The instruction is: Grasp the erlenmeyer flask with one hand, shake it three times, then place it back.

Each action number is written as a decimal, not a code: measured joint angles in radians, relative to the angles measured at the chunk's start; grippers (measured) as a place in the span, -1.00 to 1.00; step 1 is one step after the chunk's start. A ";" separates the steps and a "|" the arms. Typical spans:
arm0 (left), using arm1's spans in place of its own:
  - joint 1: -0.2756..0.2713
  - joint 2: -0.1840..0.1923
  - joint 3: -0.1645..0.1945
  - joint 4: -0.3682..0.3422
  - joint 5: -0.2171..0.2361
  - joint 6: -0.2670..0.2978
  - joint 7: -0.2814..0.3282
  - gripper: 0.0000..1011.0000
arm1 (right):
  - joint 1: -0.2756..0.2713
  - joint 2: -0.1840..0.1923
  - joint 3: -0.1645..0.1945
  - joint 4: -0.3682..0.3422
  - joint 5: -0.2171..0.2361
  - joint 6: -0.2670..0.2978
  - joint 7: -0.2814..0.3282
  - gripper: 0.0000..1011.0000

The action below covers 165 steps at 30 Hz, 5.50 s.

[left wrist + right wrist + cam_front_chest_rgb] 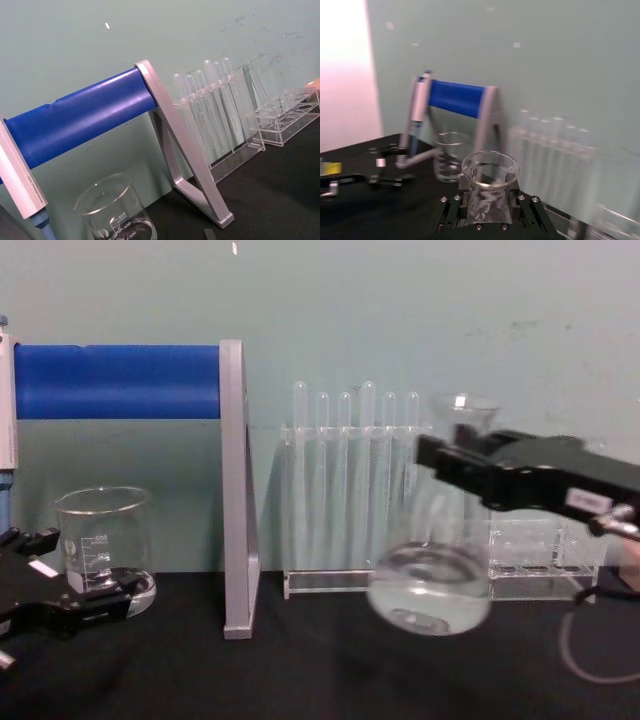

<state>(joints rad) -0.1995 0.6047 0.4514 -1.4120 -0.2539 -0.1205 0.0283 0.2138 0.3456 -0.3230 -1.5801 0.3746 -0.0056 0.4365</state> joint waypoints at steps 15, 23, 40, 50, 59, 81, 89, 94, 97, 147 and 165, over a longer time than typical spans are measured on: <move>0.000 0.000 0.000 0.000 0.000 0.000 0.000 0.98 | 0.089 -0.004 -0.108 0.078 0.047 -0.023 0.102 -0.11; 0.000 0.000 0.000 0.000 0.000 0.000 0.000 0.98 | 0.103 0.011 -0.122 0.092 0.064 -0.031 0.100 -0.11; 0.000 0.000 0.000 0.000 0.000 0.000 0.000 0.98 | 0.115 0.027 -0.138 0.096 0.080 -0.038 0.094 -0.11; 0.000 0.000 0.000 0.000 0.000 0.000 0.000 0.98 | 0.132 0.034 -0.148 0.120 0.104 -0.042 0.125 -0.11; 0.000 0.000 0.000 0.000 0.000 0.000 0.000 0.98 | 0.147 0.043 -0.162 0.147 0.108 -0.058 0.146 -0.11; 0.000 0.000 0.000 0.000 0.000 0.000 0.000 0.98 | 0.177 0.064 -0.208 0.228 0.088 -0.104 0.227 -0.11; 0.000 0.000 0.000 0.000 0.000 0.000 0.000 0.98 | 0.184 0.064 -0.224 0.261 0.085 -0.120 0.254 -0.11; 0.000 0.000 0.000 0.000 0.000 0.000 0.000 0.98 | 0.190 0.061 -0.233 0.281 0.080 -0.127 0.265 -0.11; 0.000 0.000 0.000 0.000 0.000 0.000 0.000 0.98 | 0.197 0.057 -0.240 0.298 0.077 -0.132 0.274 -0.11; 0.000 0.000 0.000 0.000 0.000 0.000 0.000 0.98 | 0.233 0.043 -0.273 0.382 0.088 -0.102 0.313 -0.11; 0.000 0.000 0.000 0.000 0.000 0.000 0.000 0.98 | 0.232 0.044 -0.272 0.382 0.085 -0.097 0.308 -0.11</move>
<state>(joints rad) -0.1995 0.6047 0.4514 -1.4120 -0.2539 -0.1205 0.0283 0.4459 0.3894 -0.5955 -1.1981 0.4599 -0.1028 0.7441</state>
